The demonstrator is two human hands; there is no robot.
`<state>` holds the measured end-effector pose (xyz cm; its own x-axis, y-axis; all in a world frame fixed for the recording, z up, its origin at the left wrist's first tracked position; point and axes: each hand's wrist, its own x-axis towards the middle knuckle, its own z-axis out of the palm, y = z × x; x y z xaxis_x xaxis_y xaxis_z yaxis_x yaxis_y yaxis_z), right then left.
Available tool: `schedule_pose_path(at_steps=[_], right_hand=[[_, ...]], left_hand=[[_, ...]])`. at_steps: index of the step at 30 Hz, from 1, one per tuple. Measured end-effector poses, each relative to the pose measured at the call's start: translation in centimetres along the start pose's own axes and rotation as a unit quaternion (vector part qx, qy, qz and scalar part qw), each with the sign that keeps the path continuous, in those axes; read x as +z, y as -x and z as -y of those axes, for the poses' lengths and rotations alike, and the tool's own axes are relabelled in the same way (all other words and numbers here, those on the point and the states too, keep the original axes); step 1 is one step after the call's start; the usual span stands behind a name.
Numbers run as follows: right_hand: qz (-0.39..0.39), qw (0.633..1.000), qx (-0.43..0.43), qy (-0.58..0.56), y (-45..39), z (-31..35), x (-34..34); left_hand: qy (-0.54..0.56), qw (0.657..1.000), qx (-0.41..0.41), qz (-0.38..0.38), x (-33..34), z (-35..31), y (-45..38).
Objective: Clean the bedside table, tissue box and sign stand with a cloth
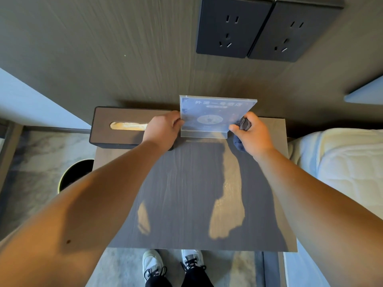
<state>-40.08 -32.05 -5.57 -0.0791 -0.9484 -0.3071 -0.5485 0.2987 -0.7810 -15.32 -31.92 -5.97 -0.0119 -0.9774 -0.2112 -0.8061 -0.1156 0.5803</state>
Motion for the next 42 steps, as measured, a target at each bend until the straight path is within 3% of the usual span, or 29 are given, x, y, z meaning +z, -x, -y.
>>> schedule_pose_path(at_steps=[8, 12, 16, 22, 31, 38, 42], right_hand=[[-0.02, 1.0, 0.015, 0.014, 2.1, -0.8, -1.8], [-0.007, 1.0, 0.015, 0.022, 5.8, -2.6, -2.6], [0.045, 0.99, -0.014, 0.134, 10.3, -6.5, -2.0], [0.134, 0.9, -0.166, 0.381, 16.0, -11.1, -0.8], [0.169, 0.826, -0.157, 0.515, 19.4, -13.4, 0.8], [0.181, 0.838, -0.108, 0.503, 20.4, -12.3, 0.9], [0.128, 0.866, -0.114, 0.47, 22.8, -9.8, 1.1]], left_hand=[[0.032, 0.999, 0.009, -0.019, -0.7, 1.0, 1.8], [-0.031, 0.998, -0.001, -0.061, -0.5, 1.5, 5.4], [-0.08, 0.996, -0.024, -0.026, 1.3, 2.9, 10.1], [-0.185, 0.978, -0.036, 0.089, 5.3, 6.4, 18.0], [-0.248, 0.96, -0.029, 0.128, 7.6, 9.1, 22.9], [-0.23, 0.953, -0.033, 0.194, 5.6, 8.5, 22.7], [-0.232, 0.951, -0.029, 0.203, 3.9, 8.4, 24.3]])
